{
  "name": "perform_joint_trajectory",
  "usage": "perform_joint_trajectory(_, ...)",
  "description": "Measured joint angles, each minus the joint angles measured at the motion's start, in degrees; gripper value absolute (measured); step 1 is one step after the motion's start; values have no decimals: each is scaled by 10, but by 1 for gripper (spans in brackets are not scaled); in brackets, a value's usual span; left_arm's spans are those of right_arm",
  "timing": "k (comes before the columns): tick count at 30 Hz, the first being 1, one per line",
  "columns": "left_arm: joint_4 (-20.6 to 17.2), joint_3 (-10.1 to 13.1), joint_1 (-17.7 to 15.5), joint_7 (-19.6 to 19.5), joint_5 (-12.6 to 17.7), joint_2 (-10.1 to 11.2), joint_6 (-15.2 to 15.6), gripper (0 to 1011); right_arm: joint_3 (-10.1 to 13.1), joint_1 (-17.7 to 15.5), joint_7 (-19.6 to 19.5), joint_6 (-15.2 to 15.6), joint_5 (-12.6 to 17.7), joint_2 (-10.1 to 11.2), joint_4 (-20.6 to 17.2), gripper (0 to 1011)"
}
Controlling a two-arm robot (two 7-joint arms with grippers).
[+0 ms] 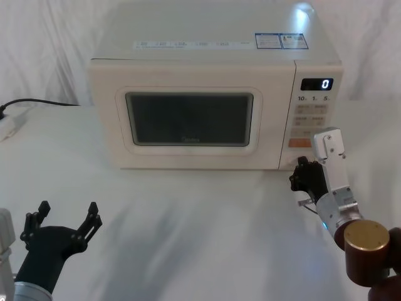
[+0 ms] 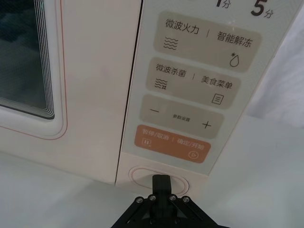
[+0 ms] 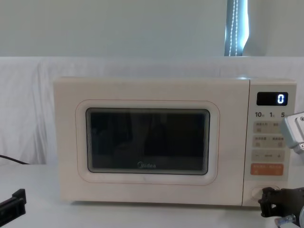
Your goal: Press the button to open the microwave door with one hand; close the microwave door with the other hand.
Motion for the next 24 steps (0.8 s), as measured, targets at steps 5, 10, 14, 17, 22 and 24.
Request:
perform_joint_trajectory(5, 0, 0, 0, 0, 0, 0, 0, 1001, 1, 4, -1, 0, -1, -2, 6, 0)
perform_joint_trajectory(10, 0, 0, 0, 0, 0, 0, 0, 1001, 1, 5, -2, 0, -1, -3, 9, 0)
perform_joint_trajectory(14, 0, 0, 0, 0, 0, 0, 0, 1001, 2, 5, -2, 1, -1, -3, 9, 0)
perform_joint_trajectory(17, 0, 0, 0, 0, 0, 0, 0, 1001, 3, 6, -2, 2, -2, -3, 9, 0)
perform_joint_trajectory(22, 0, 0, 0, 0, 0, 0, 0, 1001, 4, 8, -2, 3, -2, -4, 9, 0)
perform_joint_trajectory(24, 0, 0, 0, 0, 0, 0, 0, 1001, 4, 10, -2, 3, -2, -4, 10, 0)
